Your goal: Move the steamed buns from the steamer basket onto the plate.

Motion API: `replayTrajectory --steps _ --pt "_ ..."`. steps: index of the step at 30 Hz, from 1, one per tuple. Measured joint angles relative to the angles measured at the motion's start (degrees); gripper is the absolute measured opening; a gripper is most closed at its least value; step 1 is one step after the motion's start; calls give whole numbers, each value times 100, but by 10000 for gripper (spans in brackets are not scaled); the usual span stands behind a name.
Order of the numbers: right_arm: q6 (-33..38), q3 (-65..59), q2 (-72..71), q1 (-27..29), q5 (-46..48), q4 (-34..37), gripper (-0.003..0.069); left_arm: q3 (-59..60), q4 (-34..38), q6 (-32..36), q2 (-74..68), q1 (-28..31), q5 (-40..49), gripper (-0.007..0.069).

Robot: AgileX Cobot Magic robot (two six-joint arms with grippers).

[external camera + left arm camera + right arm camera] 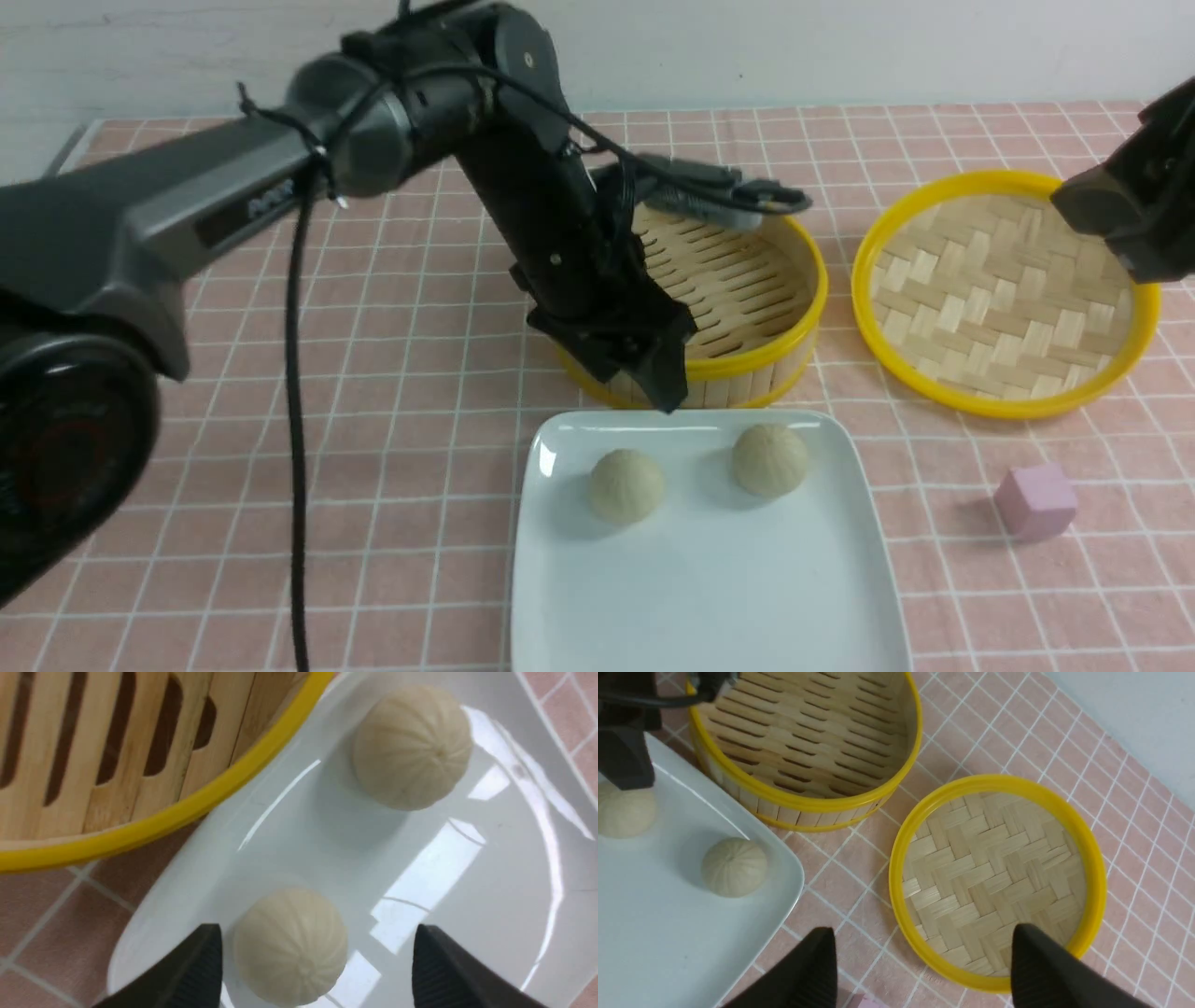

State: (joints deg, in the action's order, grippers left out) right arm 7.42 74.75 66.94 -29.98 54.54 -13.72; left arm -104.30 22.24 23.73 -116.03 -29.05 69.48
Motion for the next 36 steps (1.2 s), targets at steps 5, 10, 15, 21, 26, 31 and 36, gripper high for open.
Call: replayTrajectory --steps 5,10,15,21,26,31,36 --pt "-801 0 -220 0 -392 -717 495 0 -462 -401 984 0 82 540" --pt "-2307 0 -635 0 -609 -2017 495 0 -1313 -817 1947 0 6 540" --pt "-3401 0 -1095 0 -518 -3031 495 0 -2330 -1501 2745 0 -431 540" --pt "-3391 0 -1718 0 -223 -3126 495 0 -3436 -2239 3452 0 -940 540" --pt "-2820 0 -2348 0 -101 -2467 495 0 -3859 -2539 3731 0 -1224 540" --pt "-2268 0 -3053 0 370 -1742 495 0 -3931 -2550 3803 0 -1274 538" --pt "-1823 -228 -3888 0 839 -993 495 0 -3945 -2561 3804 0 -1347 538"
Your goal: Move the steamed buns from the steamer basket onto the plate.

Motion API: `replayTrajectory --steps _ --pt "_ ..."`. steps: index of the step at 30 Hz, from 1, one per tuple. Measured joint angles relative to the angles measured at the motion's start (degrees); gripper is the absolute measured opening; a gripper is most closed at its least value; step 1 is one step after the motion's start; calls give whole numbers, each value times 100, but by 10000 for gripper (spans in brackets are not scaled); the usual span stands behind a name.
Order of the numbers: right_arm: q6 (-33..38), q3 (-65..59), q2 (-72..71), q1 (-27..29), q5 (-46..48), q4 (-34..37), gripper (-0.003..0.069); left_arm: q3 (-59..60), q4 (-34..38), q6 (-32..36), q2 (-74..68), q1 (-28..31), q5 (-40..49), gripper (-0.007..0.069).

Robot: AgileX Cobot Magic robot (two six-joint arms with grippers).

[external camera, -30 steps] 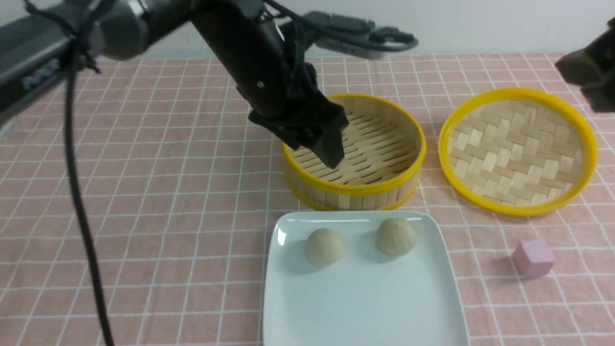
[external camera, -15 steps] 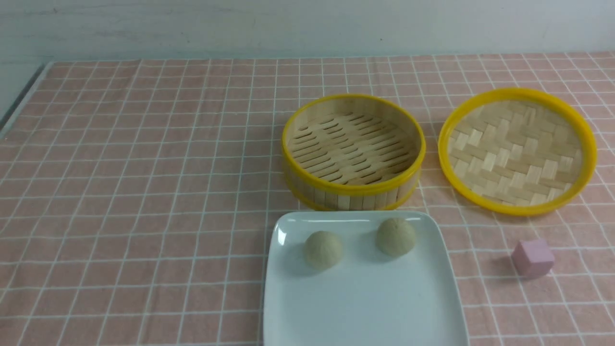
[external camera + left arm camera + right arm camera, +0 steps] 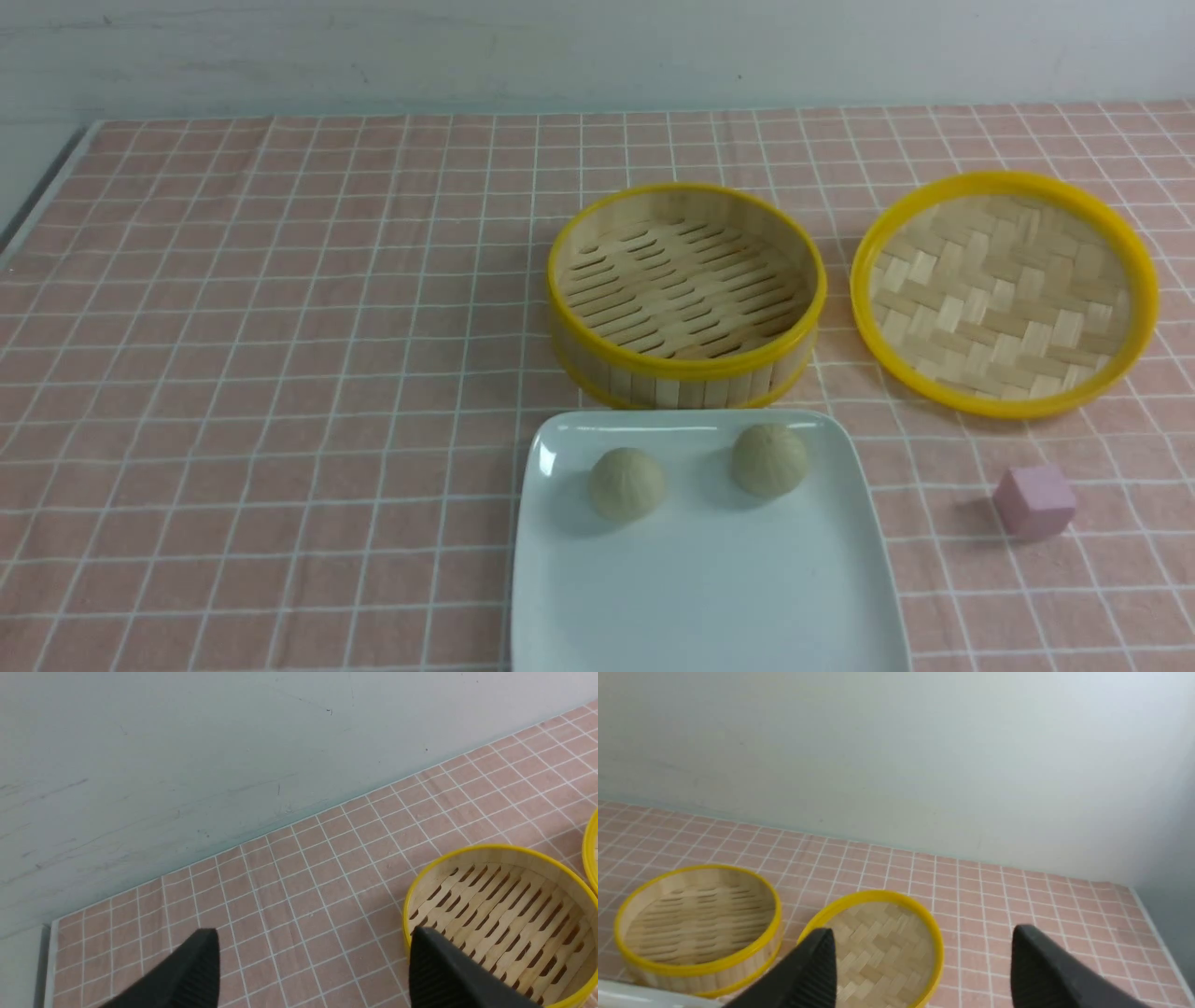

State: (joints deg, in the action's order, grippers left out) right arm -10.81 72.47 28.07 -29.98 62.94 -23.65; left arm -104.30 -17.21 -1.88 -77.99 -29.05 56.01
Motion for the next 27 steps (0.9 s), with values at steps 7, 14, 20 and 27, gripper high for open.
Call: replayTrajectory --steps 7,14,20,27 --pt "180 -1608 -1269 0 -790 783 495 6 25 -13 0 0 -278 538" --pt "197 -3457 -1916 0 -1849 936 495 6 69 -21 0 0 -305 538" --pt "-23 -4629 -2103 0 -2570 947 495 6 155 -26 0 0 -220 538" --pt "-276 -5347 -2110 0 -3063 736 495 6 224 -25 0 0 -201 533"
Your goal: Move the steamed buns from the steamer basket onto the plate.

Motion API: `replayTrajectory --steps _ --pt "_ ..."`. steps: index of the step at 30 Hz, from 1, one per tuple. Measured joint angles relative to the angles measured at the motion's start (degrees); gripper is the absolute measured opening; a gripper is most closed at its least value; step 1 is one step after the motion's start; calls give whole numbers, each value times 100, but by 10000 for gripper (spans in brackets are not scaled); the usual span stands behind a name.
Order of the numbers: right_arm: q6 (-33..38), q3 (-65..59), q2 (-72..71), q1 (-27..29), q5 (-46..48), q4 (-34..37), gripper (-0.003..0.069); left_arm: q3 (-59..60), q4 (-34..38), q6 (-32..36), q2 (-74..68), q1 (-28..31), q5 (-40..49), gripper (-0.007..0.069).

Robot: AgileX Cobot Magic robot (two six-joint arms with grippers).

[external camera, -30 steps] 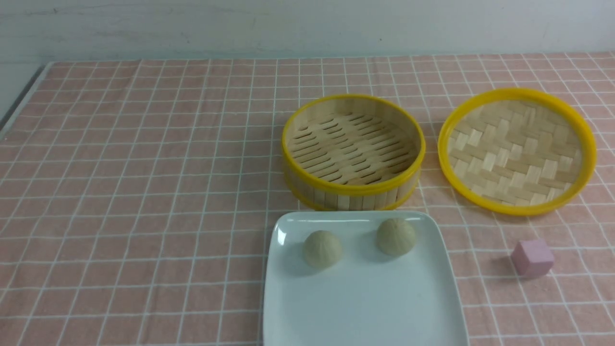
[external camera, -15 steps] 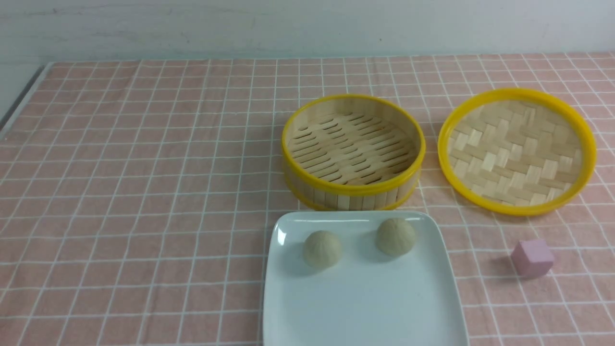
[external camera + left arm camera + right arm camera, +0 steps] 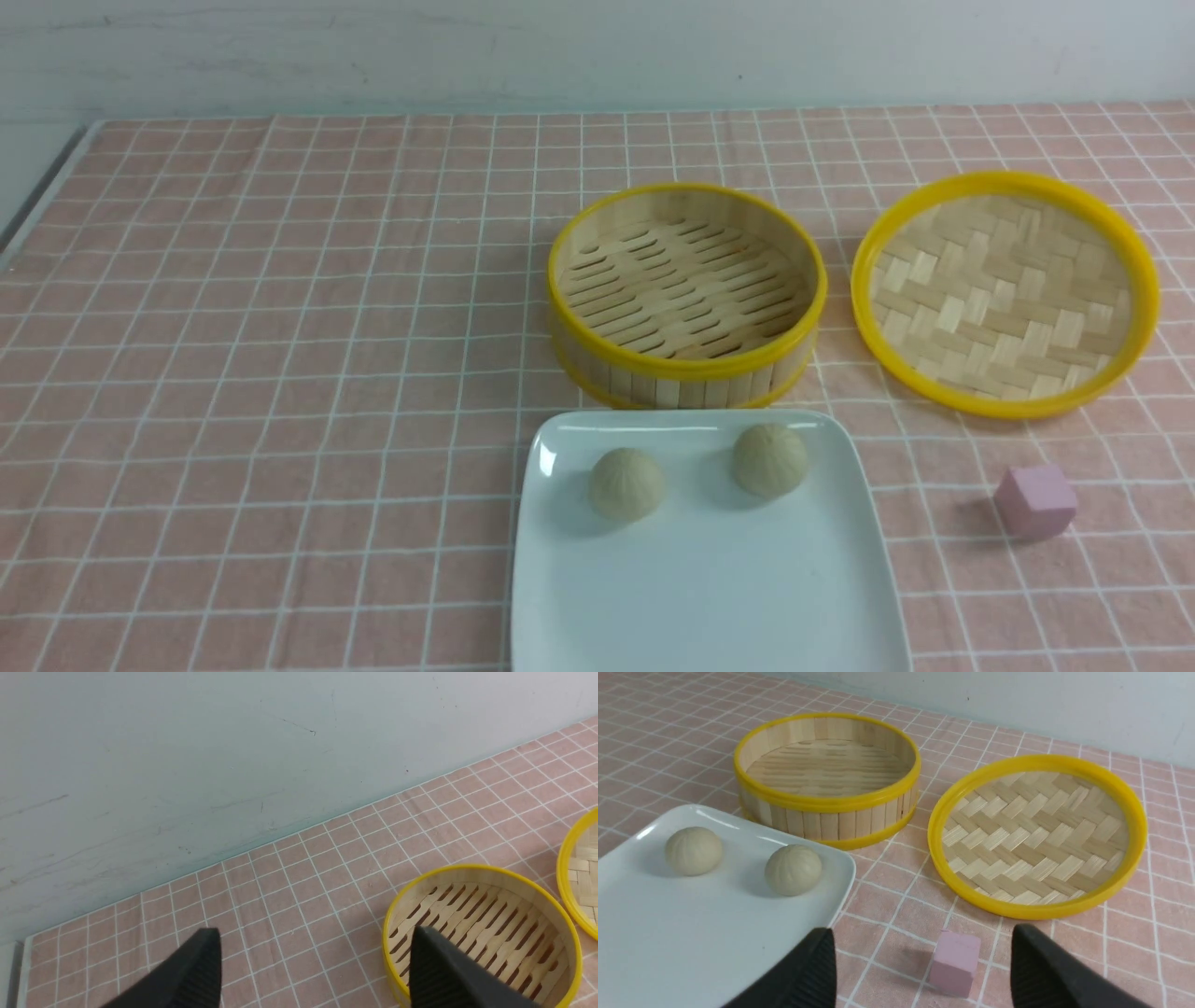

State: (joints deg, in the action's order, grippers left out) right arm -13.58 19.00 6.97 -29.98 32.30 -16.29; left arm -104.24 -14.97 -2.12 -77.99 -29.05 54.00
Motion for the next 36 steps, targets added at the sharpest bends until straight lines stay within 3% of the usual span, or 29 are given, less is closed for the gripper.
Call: replayTrajectory --steps 5,22,27,33,36 --pt "-18 -181 0 0 -118 -284 495 0 40 0 0 0 0 533" --pt "-13 -277 0 0 -118 -309 495 0 101 -13 -12 0 -192 533" --pt "-13 -584 6 0 -205 -93 495 0 101 -13 -12 0 -192 533" --pt "-13 -1288 6 0 -483 961 495 0 101 -13 -12 0 -192 524" --pt "-13 -1430 6 0 -516 903 495 0 123 -13 -12 0 -187 522"
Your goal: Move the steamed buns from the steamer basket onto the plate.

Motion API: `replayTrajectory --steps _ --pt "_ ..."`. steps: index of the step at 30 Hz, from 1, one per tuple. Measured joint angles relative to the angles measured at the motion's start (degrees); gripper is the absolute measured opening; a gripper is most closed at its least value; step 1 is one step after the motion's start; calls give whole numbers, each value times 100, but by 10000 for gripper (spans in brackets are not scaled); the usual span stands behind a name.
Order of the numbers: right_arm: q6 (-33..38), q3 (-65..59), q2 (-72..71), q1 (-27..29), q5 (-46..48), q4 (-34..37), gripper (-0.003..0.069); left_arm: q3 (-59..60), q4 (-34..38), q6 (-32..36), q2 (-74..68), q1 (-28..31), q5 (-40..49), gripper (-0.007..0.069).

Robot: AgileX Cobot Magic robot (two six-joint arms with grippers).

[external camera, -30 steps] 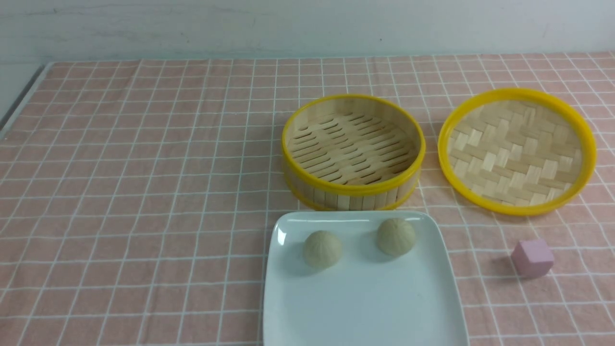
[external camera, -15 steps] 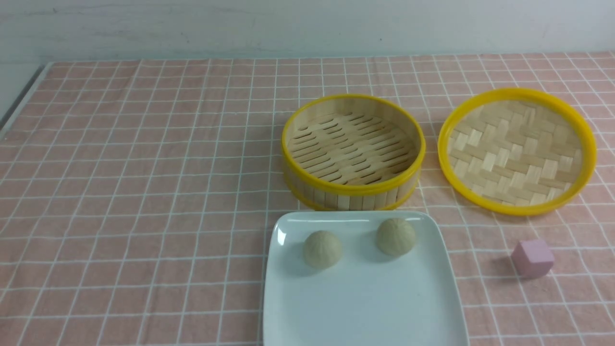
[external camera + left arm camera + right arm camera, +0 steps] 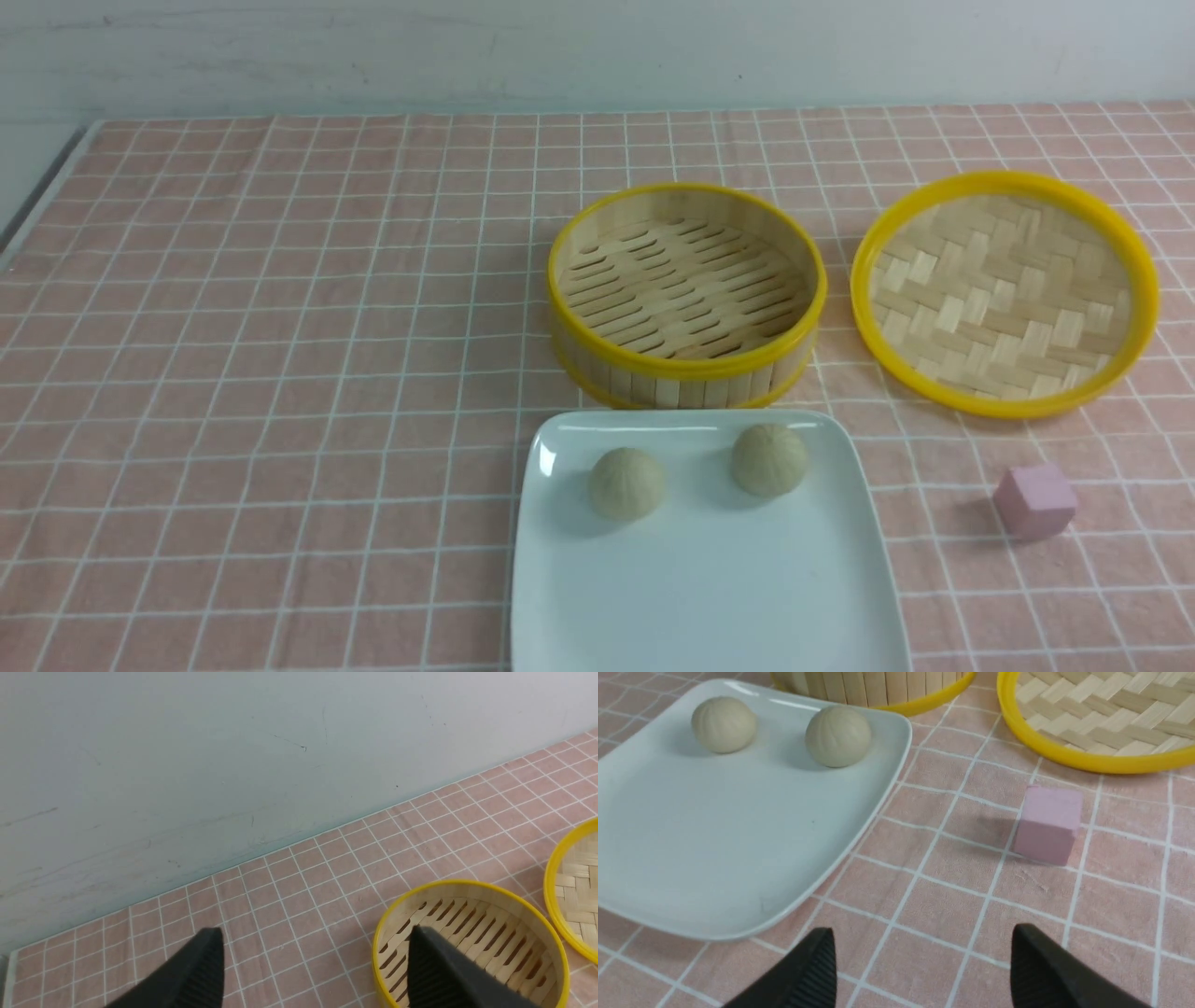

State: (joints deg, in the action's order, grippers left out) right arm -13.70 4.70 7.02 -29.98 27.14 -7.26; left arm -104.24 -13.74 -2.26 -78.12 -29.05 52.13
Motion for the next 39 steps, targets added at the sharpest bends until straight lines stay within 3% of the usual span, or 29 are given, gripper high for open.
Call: replayTrajectory --steps 7,15,30,39 --pt "0 -303 0 0 -273 -138 495 0 107 0 0 0 66 522" --pt "0 -576 0 0 -647 -928 495 0 254 0 0 0 106 522" --pt "-4 -576 0 0 -618 -1084 495 0 961 37 -5 0 106 514" --pt "-4 -576 0 0 -613 -1101 495 0 950 41 -11 0 124 512"
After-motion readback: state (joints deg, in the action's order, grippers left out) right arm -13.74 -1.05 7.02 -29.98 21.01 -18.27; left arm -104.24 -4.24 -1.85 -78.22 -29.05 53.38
